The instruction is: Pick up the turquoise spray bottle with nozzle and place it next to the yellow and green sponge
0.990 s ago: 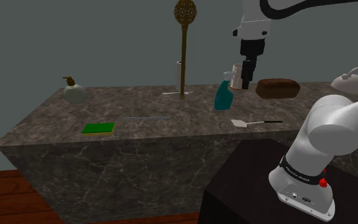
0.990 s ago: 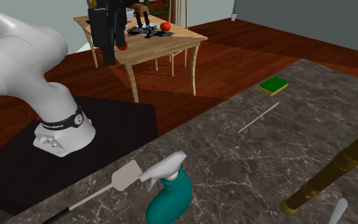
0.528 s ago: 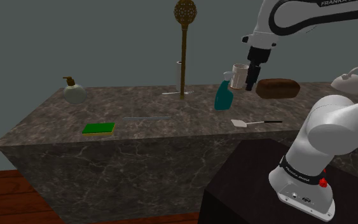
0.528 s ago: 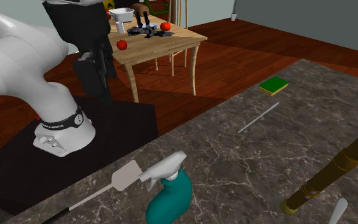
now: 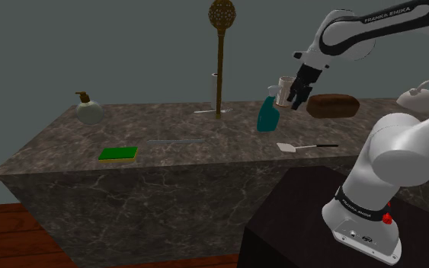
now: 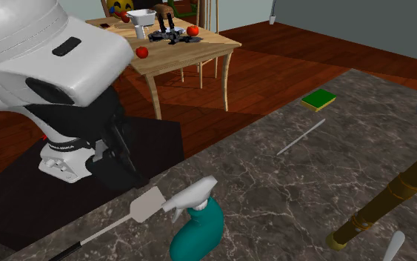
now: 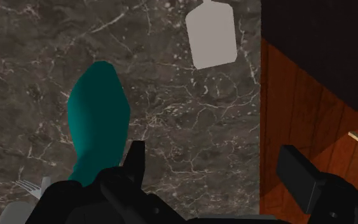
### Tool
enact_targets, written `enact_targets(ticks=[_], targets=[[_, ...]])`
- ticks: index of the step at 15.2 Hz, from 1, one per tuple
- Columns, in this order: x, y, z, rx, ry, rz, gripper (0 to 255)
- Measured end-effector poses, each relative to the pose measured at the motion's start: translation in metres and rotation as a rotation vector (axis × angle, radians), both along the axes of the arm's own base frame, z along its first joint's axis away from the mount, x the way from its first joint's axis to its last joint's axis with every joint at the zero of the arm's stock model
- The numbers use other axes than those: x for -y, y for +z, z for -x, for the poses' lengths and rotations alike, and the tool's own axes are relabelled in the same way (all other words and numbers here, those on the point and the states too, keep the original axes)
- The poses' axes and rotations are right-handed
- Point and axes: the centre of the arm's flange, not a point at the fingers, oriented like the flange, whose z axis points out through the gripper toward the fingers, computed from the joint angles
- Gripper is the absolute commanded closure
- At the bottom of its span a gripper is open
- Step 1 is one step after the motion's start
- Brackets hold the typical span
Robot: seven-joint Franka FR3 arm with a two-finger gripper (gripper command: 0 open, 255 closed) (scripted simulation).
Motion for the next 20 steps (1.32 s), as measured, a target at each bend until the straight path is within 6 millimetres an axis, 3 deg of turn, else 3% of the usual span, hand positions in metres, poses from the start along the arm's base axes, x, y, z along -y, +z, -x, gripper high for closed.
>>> enact_targets(ticks=[9,11,17,20], targets=[[0.098,-0.063,-0.053,0.208,0.212,-0.114,0],[0.104,-0.073,-0.060,0.225,0.230,-0.120,0],[0.095,-0.100,-0.073,0.231,0.237,-0.120,0],[0.093,-0.104,-0.074,0.231,0.237,-0.120,0]])
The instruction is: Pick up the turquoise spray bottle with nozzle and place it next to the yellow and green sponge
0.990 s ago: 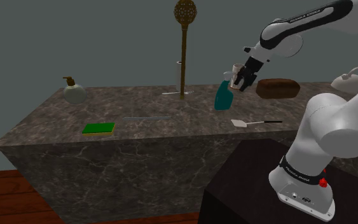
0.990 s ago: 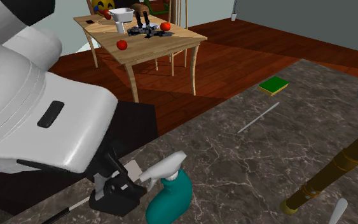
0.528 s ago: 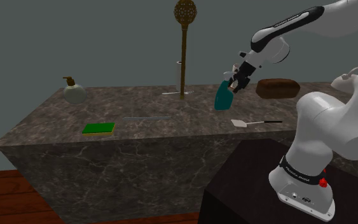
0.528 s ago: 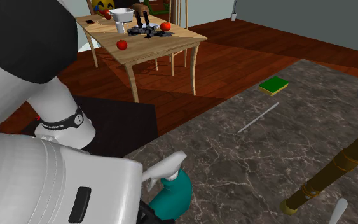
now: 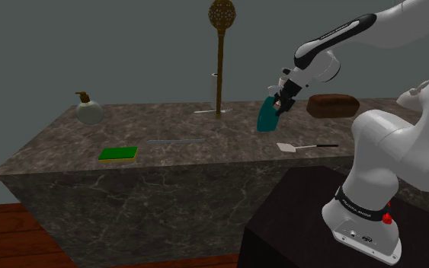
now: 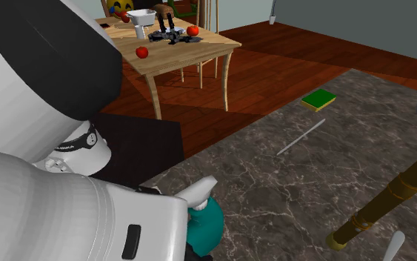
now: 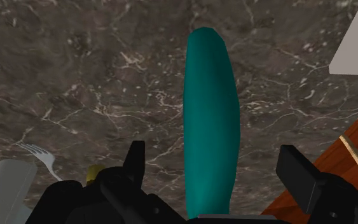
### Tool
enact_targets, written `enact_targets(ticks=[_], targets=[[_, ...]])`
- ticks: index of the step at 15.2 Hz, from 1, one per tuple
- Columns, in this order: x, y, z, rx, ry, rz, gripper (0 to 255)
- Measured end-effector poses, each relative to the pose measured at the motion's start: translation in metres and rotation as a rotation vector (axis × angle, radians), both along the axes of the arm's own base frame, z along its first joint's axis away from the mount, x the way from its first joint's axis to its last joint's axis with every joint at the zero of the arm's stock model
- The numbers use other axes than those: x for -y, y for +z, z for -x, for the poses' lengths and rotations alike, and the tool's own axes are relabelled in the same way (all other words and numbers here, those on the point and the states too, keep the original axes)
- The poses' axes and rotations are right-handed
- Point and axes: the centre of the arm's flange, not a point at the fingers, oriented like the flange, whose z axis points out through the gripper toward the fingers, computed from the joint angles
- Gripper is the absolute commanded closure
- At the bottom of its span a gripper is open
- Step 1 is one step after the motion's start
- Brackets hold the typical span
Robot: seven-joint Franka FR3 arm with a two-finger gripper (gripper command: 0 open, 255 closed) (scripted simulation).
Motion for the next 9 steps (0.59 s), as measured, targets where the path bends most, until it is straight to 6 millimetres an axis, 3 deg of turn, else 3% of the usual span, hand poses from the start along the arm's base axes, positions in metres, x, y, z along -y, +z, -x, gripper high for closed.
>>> enact_targets(ticks=[3,4,9], targets=[[-0.0002,-0.0003,-0.0002,0.000,0.000,0.000,0],[-0.0002,-0.0003,-0.0002,0.000,0.000,0.000,255],[0.0000,-0.0002,-0.0002,0.000,0.000,0.000,255]])
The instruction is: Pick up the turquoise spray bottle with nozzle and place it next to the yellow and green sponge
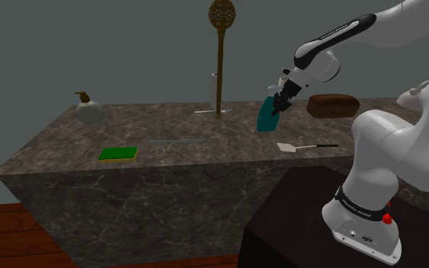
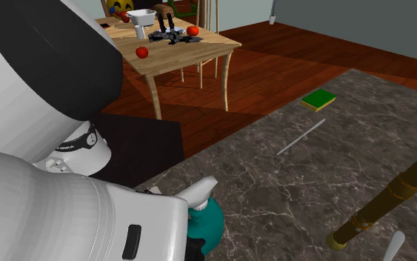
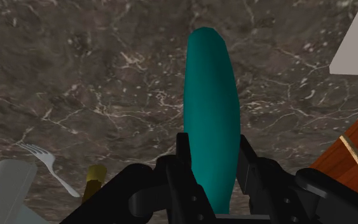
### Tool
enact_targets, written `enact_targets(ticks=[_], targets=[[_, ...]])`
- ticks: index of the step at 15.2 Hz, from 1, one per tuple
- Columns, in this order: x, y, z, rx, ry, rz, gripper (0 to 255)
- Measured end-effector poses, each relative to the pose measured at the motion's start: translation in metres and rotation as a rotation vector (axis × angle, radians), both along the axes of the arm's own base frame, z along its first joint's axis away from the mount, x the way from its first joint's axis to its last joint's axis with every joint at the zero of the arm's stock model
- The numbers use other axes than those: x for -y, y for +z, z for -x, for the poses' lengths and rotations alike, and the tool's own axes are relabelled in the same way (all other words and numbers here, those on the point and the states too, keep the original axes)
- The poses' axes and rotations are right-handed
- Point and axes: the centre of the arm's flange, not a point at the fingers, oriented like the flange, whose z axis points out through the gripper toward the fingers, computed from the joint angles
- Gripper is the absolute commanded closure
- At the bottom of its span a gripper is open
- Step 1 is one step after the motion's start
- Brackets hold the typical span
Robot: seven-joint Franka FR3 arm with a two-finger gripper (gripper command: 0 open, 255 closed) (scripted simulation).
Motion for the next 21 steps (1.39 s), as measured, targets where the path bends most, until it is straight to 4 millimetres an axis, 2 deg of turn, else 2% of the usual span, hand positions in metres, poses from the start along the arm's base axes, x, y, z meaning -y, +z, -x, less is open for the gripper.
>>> enact_targets(ticks=[6,21], targets=[[0.000,0.003,0.000,0.000,0.000,0.000,255],[-0.001,0.079,0.000,0.000,0.000,0.000,255]])
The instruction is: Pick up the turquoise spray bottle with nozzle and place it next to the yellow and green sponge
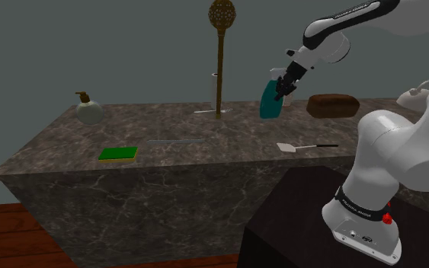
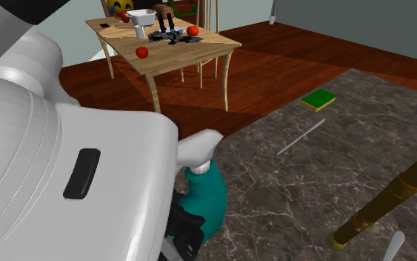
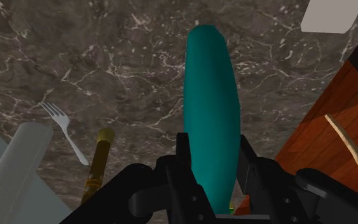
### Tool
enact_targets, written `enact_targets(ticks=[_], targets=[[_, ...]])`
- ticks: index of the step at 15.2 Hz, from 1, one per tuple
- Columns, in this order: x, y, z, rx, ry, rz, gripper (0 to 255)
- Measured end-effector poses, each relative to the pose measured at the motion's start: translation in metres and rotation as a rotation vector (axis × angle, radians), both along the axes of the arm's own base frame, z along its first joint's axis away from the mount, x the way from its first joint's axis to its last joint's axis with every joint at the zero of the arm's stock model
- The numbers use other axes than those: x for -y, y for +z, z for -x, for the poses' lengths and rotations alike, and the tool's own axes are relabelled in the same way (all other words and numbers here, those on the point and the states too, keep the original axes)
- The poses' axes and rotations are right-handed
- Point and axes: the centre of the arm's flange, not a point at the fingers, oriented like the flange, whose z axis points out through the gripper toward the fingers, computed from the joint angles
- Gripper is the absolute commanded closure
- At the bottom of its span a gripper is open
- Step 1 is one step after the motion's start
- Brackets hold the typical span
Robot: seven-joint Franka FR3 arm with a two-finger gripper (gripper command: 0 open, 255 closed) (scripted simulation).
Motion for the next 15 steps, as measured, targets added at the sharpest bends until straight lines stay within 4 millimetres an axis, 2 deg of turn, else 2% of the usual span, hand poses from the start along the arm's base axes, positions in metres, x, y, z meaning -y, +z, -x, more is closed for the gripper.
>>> enact_targets(ticks=[15], targets=[[0.002,0.079,0.000,0.000,0.000,0.000,255]])
